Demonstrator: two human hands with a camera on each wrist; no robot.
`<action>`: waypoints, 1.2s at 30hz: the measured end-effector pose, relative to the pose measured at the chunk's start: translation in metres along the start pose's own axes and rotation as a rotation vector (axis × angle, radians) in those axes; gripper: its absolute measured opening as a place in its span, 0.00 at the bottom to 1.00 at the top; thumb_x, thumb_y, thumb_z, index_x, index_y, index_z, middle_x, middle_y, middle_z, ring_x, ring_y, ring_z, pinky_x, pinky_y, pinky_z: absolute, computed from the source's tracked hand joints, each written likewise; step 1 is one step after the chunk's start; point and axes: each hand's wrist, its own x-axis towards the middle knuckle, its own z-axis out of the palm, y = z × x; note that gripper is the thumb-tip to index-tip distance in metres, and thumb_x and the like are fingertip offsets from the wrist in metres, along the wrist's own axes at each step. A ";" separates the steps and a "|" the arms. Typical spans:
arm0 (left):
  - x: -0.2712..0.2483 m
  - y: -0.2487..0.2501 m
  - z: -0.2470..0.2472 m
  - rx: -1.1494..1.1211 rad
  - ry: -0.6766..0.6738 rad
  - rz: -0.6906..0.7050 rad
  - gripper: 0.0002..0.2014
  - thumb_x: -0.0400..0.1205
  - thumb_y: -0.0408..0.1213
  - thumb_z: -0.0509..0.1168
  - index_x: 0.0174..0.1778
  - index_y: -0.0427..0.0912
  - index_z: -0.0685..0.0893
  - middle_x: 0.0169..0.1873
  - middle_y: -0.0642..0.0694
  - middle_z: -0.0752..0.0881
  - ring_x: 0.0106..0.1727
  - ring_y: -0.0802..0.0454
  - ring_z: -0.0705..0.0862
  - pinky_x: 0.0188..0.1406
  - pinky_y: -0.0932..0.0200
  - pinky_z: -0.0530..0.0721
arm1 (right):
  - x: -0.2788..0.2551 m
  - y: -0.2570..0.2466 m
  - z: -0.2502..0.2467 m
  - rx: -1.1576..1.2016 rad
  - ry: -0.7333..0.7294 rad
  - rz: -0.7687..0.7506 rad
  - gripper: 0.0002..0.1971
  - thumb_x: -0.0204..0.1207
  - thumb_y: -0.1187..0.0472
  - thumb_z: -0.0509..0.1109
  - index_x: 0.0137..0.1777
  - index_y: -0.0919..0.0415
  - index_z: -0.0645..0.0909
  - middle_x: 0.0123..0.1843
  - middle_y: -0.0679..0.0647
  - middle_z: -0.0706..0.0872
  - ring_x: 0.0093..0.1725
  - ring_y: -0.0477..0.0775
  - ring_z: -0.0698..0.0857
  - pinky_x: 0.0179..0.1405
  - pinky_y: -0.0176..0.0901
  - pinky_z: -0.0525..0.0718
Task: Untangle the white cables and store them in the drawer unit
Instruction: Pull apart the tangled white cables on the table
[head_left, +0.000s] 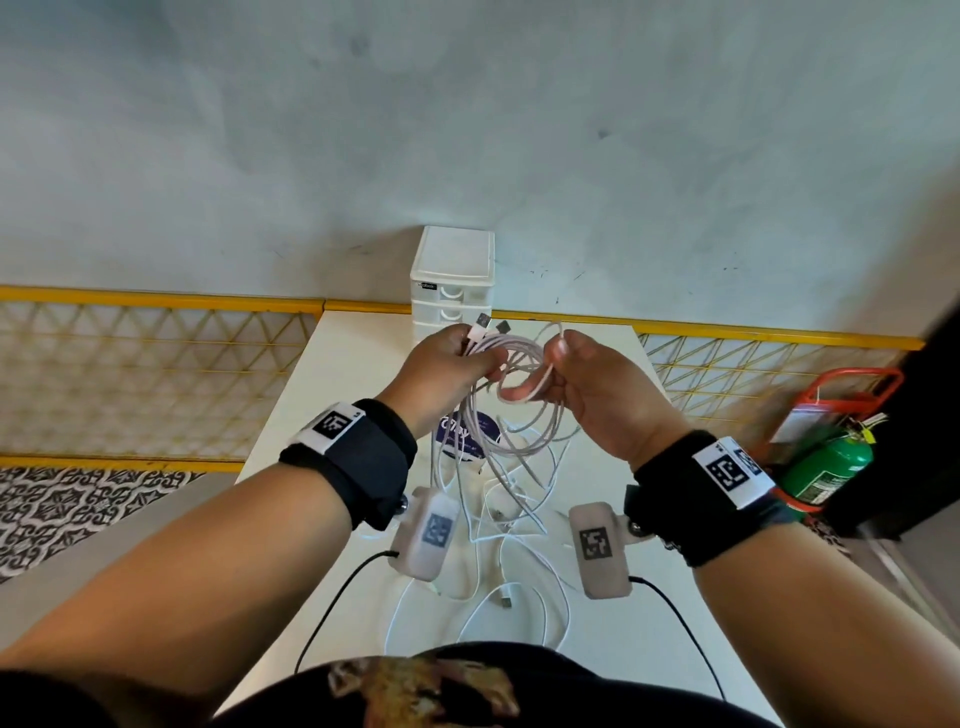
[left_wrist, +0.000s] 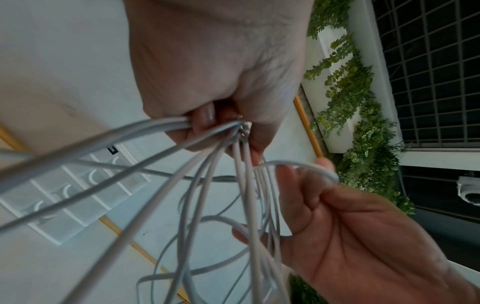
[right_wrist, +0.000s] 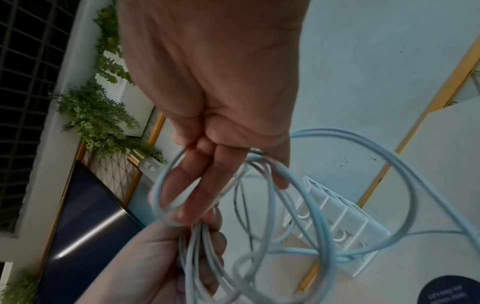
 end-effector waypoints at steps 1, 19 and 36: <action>0.000 0.000 -0.001 0.016 0.020 -0.001 0.03 0.79 0.39 0.71 0.41 0.44 0.86 0.35 0.50 0.90 0.40 0.54 0.86 0.51 0.55 0.80 | -0.001 0.002 0.000 -0.008 -0.012 0.008 0.14 0.79 0.53 0.57 0.45 0.65 0.75 0.36 0.62 0.89 0.46 0.70 0.89 0.63 0.67 0.81; -0.010 0.001 -0.007 0.041 0.099 0.086 0.09 0.83 0.42 0.66 0.48 0.39 0.85 0.35 0.57 0.90 0.48 0.53 0.87 0.49 0.59 0.78 | -0.021 -0.004 -0.005 -0.107 0.102 0.095 0.12 0.86 0.55 0.55 0.46 0.62 0.73 0.45 0.59 0.90 0.41 0.63 0.89 0.39 0.46 0.78; -0.034 0.004 0.003 -0.163 0.005 0.032 0.32 0.64 0.54 0.77 0.62 0.43 0.81 0.51 0.43 0.91 0.56 0.44 0.88 0.66 0.39 0.82 | -0.040 -0.007 0.023 0.122 0.247 -0.017 0.11 0.77 0.78 0.67 0.39 0.63 0.74 0.44 0.59 0.91 0.47 0.59 0.91 0.46 0.46 0.89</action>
